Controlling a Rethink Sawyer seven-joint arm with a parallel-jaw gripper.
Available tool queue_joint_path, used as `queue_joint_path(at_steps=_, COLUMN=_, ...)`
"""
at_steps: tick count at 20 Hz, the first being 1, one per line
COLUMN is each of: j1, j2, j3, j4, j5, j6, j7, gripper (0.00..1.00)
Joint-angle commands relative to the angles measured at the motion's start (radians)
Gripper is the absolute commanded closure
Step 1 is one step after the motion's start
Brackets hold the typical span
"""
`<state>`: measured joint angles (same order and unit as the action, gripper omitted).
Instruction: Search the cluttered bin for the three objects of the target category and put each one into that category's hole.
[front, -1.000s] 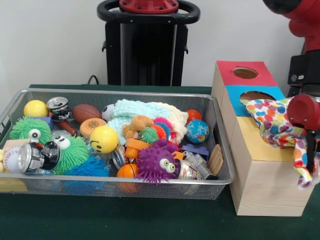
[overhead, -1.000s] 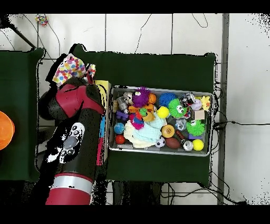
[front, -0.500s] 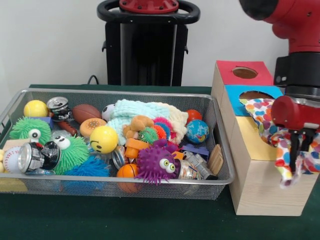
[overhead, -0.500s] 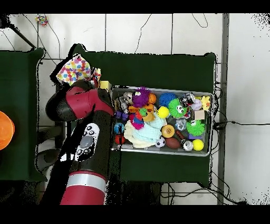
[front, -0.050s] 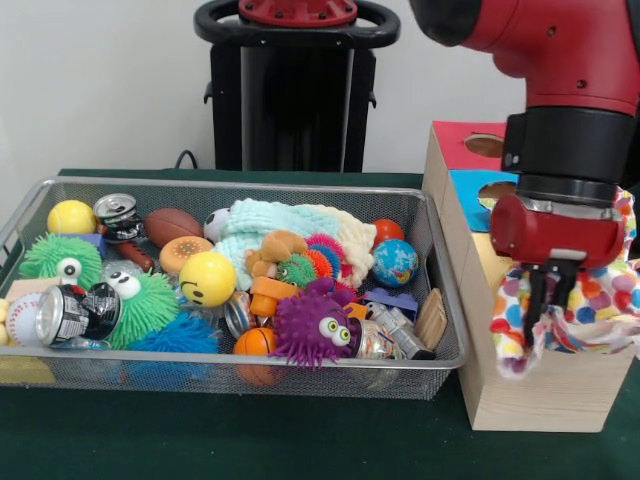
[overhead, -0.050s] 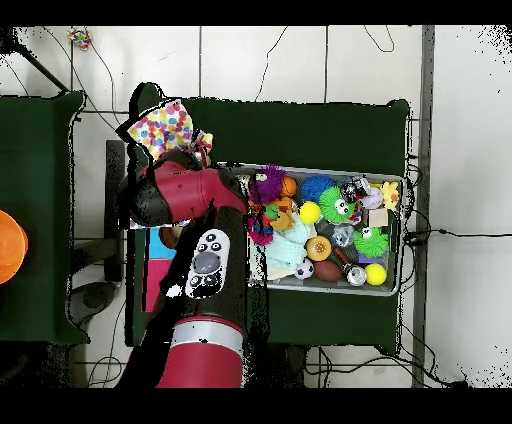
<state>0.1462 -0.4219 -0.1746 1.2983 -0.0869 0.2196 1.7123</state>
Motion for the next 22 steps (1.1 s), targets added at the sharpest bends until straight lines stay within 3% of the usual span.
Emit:
queue_joint_path(at_steps=1, j1=-0.021, j2=-0.005, j3=0.116, j4=0.164, j5=-0.17, j6=0.021, j7=-0.087, gripper=1.0)
queue_joint_path(at_steps=3, j1=0.051, j2=-0.01, j3=0.037, j4=0.16, j5=-0.23, j6=-0.085, j7=-0.031, gripper=1.0)
queue_joint_path(at_steps=4, j1=0.063, j2=-0.018, j3=0.033, j4=0.173, j5=-0.229, j6=-0.07, j7=-0.013, gripper=1.0)
queue_joint_path(at_steps=8, j1=0.076, j2=-0.098, j3=0.067, j4=0.191, j5=-0.199, j6=0.128, j7=-0.018, gripper=1.0)
queue_joint_path(at_steps=15, j1=0.202, j2=-0.122, j3=-0.068, j4=0.036, j5=-0.153, j6=0.343, j7=0.074, gripper=1.0)
queue_joint_path(at_steps=19, j1=0.133, j2=-0.14, j3=0.026, j4=0.02, j5=-0.117, j6=0.44, j7=0.008, gripper=1.0)
queue_joint_path(at_steps=22, j1=0.077, j2=-0.098, j3=0.076, j4=0.048, j5=-0.112, j6=0.416, j7=-0.002, gripper=1.0)
